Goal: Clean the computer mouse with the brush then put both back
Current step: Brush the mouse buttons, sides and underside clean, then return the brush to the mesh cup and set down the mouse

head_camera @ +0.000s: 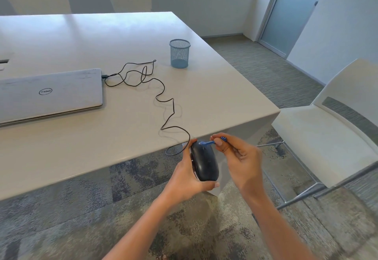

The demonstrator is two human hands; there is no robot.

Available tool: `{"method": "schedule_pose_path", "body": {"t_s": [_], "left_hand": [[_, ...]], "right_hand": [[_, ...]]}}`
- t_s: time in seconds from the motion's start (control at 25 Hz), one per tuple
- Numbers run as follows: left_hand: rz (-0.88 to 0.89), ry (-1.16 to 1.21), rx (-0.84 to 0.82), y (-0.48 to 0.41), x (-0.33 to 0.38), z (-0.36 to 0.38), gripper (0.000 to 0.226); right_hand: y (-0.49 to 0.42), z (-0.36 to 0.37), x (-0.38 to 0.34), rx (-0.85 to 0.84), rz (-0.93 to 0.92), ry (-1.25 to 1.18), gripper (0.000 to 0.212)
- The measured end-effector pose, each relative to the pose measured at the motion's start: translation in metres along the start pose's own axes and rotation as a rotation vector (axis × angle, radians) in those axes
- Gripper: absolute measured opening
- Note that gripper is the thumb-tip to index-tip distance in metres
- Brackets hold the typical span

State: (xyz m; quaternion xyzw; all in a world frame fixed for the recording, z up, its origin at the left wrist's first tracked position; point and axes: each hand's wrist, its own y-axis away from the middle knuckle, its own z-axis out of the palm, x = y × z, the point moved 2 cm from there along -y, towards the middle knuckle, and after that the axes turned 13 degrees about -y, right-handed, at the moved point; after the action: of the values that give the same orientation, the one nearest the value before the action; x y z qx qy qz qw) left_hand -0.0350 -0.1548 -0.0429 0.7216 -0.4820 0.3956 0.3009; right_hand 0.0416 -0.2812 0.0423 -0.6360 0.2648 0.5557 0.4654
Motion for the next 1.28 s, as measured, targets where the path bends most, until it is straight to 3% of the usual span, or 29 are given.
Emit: {"method": "schedule_pose_path", "body": {"t_s": [0.24,0.56,0.96,1.28], "left_hand": [[0.026,0.01,0.018,-0.004,0.001,-0.005,0.117],[0.106,0.007,0.001,-0.014,0.02,-0.025,0.119],[0.161,-0.068,0.179,-0.051,0.036,-0.069,0.119],[0.139,-0.118,0.221,-0.086,0.033,-0.078,0.113]], "right_hand": [[0.005,-0.016,-0.013,0.06,0.058,-0.229,0.015],[-0.003,-0.041,-0.023,0.152,0.046,-0.256,0.015],[-0.026,-0.065,-0.018,0.192,0.038,-0.309,0.02],[-0.057,-0.067,-0.012,0.171,0.058,-0.35,0.015]]}}
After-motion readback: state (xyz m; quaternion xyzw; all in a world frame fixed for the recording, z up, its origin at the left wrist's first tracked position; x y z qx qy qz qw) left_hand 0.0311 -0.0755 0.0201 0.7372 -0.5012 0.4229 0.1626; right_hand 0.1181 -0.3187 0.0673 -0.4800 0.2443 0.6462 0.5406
